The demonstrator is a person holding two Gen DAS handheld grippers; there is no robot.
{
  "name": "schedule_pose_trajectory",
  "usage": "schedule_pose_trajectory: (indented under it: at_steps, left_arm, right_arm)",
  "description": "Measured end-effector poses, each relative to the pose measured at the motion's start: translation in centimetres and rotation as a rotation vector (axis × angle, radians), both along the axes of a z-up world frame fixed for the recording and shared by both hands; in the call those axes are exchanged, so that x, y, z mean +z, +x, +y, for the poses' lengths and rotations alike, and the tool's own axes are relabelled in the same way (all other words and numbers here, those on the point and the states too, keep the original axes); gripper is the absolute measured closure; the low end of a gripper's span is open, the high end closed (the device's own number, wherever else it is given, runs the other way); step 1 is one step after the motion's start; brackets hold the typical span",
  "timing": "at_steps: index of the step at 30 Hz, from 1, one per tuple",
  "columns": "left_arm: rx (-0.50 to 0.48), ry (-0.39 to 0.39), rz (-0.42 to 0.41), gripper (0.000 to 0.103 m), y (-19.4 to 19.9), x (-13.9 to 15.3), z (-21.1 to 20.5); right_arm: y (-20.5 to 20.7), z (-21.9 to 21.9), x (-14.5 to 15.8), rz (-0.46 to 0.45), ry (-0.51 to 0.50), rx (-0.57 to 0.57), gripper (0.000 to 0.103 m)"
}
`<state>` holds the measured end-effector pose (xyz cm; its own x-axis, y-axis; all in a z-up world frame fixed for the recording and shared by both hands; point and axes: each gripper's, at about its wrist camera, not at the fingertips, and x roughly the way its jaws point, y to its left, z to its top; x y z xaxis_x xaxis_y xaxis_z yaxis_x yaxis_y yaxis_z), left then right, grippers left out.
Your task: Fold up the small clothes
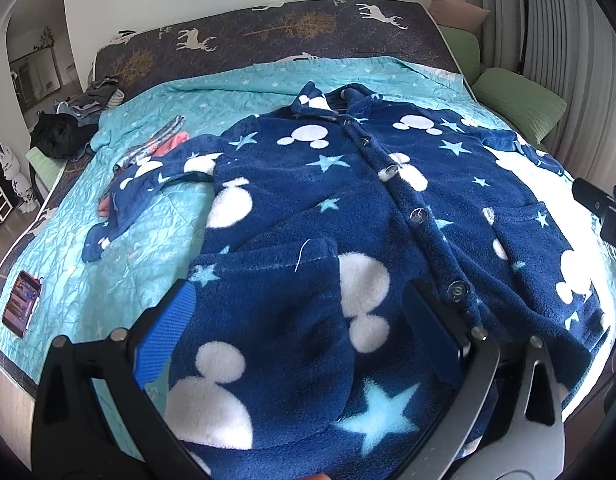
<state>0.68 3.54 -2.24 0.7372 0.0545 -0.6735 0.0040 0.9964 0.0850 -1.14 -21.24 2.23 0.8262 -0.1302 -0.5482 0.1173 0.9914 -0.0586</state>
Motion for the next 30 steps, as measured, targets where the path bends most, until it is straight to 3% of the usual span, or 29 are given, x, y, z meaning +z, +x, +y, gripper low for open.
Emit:
schedule_pose_trajectory:
  at_steps: [8,17,30]
  left_arm:
    - [-0.012,-0.005,0.004,0.001,-0.09,-0.06,-0.02]
    - [-0.007,-0.019,0.008,0.001,-0.04,-0.17,0.46]
    - [-0.015,-0.027,0.014,0.001,-0.13,-0.35,0.50]
  right_arm:
    - [-0.16,-0.05,0.11,0.007,0.079,0.077,0.000]
    - [-0.46,0.77,0.14,-0.015,0.042,0.098,0.000]
    - [-0.02,0.65,-0.36,0.047,0.100,0.121,0.000]
